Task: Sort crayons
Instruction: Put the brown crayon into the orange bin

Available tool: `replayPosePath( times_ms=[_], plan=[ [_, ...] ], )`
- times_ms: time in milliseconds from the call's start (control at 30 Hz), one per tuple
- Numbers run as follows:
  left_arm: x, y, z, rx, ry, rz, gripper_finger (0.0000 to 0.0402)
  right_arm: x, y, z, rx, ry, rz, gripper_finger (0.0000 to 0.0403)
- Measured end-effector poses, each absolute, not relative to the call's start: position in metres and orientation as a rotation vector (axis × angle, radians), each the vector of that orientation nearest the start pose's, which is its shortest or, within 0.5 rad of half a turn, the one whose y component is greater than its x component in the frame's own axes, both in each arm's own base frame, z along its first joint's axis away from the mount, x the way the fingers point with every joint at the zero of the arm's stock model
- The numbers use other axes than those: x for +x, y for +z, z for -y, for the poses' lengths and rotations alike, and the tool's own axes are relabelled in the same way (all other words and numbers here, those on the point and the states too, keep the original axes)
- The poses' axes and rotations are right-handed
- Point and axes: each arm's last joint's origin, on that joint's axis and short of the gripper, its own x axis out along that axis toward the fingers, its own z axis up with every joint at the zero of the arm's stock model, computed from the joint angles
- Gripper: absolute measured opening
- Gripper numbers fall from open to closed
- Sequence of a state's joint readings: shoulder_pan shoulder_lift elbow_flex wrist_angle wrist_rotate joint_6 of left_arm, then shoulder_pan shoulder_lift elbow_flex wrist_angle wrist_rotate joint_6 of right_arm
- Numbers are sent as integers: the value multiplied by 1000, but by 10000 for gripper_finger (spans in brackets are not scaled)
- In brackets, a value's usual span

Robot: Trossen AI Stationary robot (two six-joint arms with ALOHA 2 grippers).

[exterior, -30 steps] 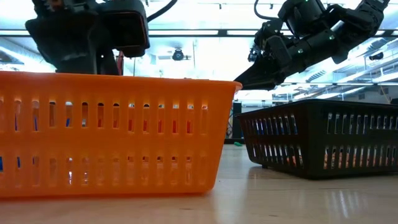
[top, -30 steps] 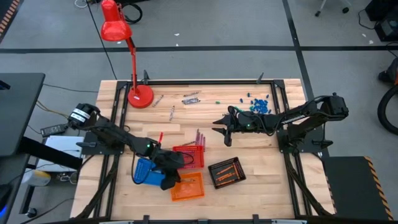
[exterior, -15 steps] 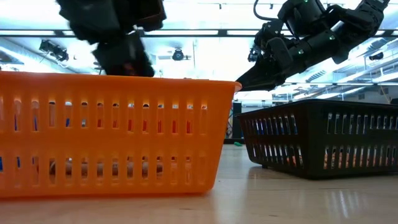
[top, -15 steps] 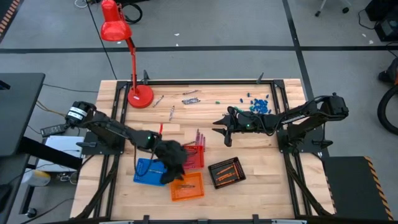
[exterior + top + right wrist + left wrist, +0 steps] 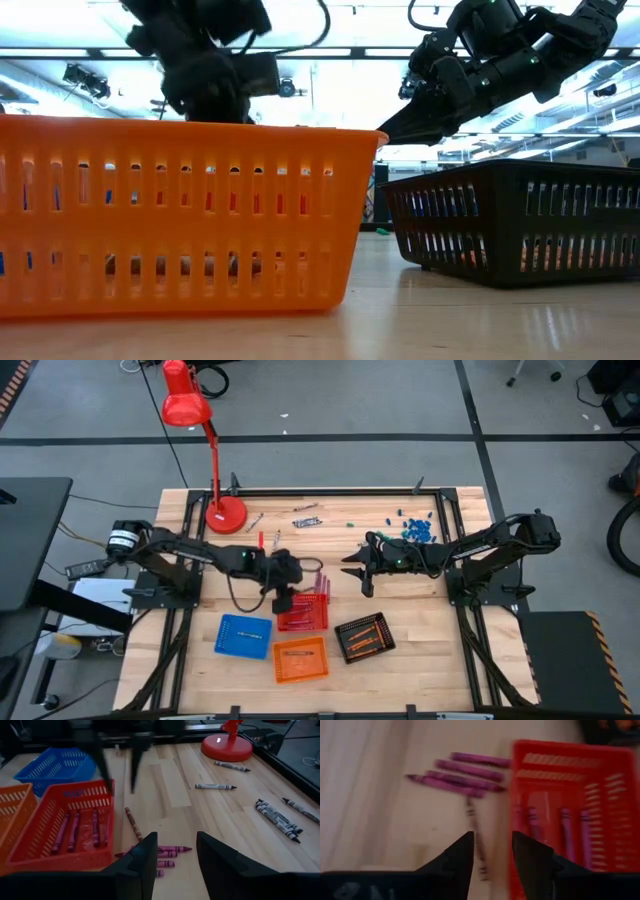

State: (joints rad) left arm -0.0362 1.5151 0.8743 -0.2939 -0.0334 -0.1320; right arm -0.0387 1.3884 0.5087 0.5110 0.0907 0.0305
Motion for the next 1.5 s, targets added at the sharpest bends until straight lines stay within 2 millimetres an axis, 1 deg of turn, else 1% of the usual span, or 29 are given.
replayPosePath(
  times_ms=[133, 233, 333, 433, 600, 667, 733, 833, 1167, 1267, 1400, 1500],
  plan=[
    [296, 188, -4, -92, 95, -940, 144, 264, 178, 13, 18, -127, -369, 141],
    [298, 178, -7, -91, 103, -982, 144, 264, 177, 13, 17, -126, -370, 141],
    [301, 166, -3, -93, 81, -1028, 144, 264, 177, 13, 17, -125, -374, 141],
    [303, 157, 6, -103, 23, -1062, 144, 264, 177, 13, 15, -124, -373, 141],
    [303, 155, 23, -73, -21, -1071, 144, 264, 177, 13, 15, -123, -372, 141],
    [302, 155, 26, -60, 22, -1072, 144, 264, 177, 13, 15, -124, -371, 141],
    [302, 155, 25, -55, 80, -1064, 144, 264, 178, 13, 15, -124, -369, 141],
    [302, 155, 24, -41, 114, -1059, 144, 265, 179, 13, 16, -122, -356, 141],
    [304, 154, 15, -54, 139, -1049, 167, 265, 180, 13, 17, -118, -348, 141],
    [308, 149, 15, -58, 136, -1048, 168, 265, 180, 12, 17, -118, -348, 141],
    [311, 133, 15, -60, 129, -1087, 168, 265, 179, 12, 17, -118, -349, 141],
    [313, 130, 15, -57, 129, -1097, 168, 265, 179, 12, 17, -118, -352, 141]
  ],
)
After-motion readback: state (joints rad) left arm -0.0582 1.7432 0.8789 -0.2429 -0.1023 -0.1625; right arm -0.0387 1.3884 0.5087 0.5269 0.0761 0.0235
